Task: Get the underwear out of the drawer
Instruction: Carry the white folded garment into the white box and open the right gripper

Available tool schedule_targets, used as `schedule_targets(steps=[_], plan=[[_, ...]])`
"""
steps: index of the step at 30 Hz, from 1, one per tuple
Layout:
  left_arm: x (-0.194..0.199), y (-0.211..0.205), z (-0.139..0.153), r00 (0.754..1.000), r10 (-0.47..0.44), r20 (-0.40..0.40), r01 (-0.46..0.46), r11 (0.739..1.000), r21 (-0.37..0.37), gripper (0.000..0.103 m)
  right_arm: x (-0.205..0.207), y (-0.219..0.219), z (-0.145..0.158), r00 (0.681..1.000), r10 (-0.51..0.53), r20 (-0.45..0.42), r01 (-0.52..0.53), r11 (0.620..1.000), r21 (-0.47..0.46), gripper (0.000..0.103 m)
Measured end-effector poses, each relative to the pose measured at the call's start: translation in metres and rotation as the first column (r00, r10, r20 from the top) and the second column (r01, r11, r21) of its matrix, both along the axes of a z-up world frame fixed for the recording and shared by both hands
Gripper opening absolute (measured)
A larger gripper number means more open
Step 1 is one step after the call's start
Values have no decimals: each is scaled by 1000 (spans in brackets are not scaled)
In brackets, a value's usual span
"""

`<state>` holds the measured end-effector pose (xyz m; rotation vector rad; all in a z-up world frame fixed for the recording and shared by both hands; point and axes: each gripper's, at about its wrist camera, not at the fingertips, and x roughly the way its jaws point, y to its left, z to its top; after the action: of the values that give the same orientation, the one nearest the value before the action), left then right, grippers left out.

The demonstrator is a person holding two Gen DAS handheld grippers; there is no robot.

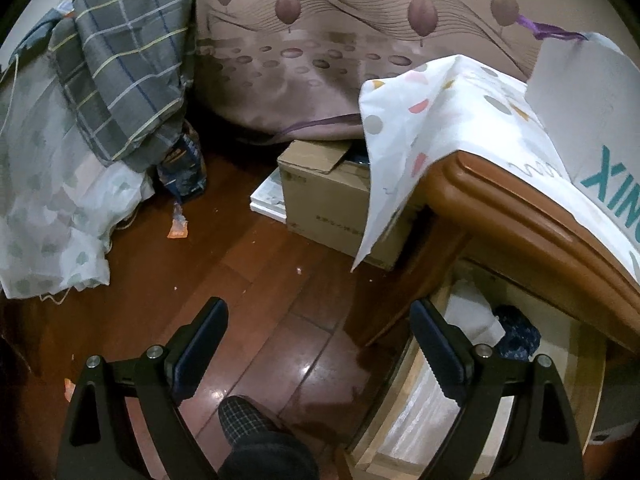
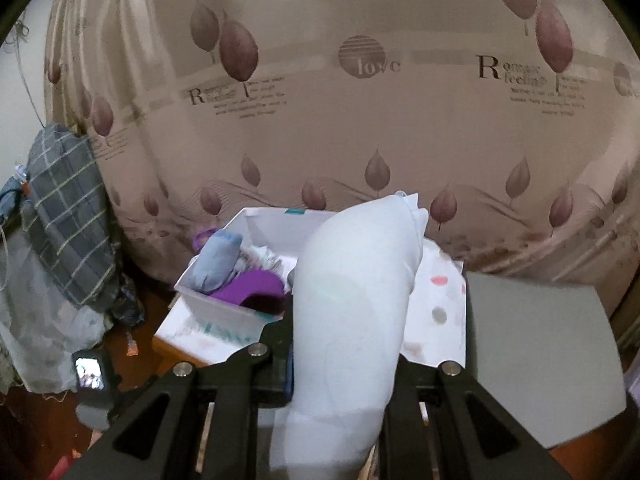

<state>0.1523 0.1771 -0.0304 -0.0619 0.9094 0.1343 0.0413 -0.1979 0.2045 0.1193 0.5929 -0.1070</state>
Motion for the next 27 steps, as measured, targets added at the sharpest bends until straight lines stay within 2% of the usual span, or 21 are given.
schedule_targets(steps=[5, 9, 12, 17, 24, 27], plan=[[1, 9, -1, 999, 35, -6, -35, 999, -26, 91, 51, -9, 5, 1000, -18, -7, 17, 999, -44, 16], [2, 13, -1, 998, 55, -7, -55, 998, -38, 91, 92, -11, -3, 999, -13, -41, 10, 998, -67, 16], [3, 14, 0, 998, 60, -6, -60, 998, -36, 91, 124, -15, -19, 996, -3, -87, -1, 999, -44, 16], [6, 15, -1, 998, 69, -4, -69, 997, -25, 91, 165, -17, -58, 984, -5, -180, -5, 998, -56, 16], [8, 9, -2, 999, 48, -13, -49, 999, -3, 91, 189, -21, -104, 965, -6, -262, -1, 1000, -27, 18], [8, 4, -2, 999, 34, -11, -34, 999, 12, 91, 190, -23, -115, 962, -19, -273, 12, 999, -30, 24]])
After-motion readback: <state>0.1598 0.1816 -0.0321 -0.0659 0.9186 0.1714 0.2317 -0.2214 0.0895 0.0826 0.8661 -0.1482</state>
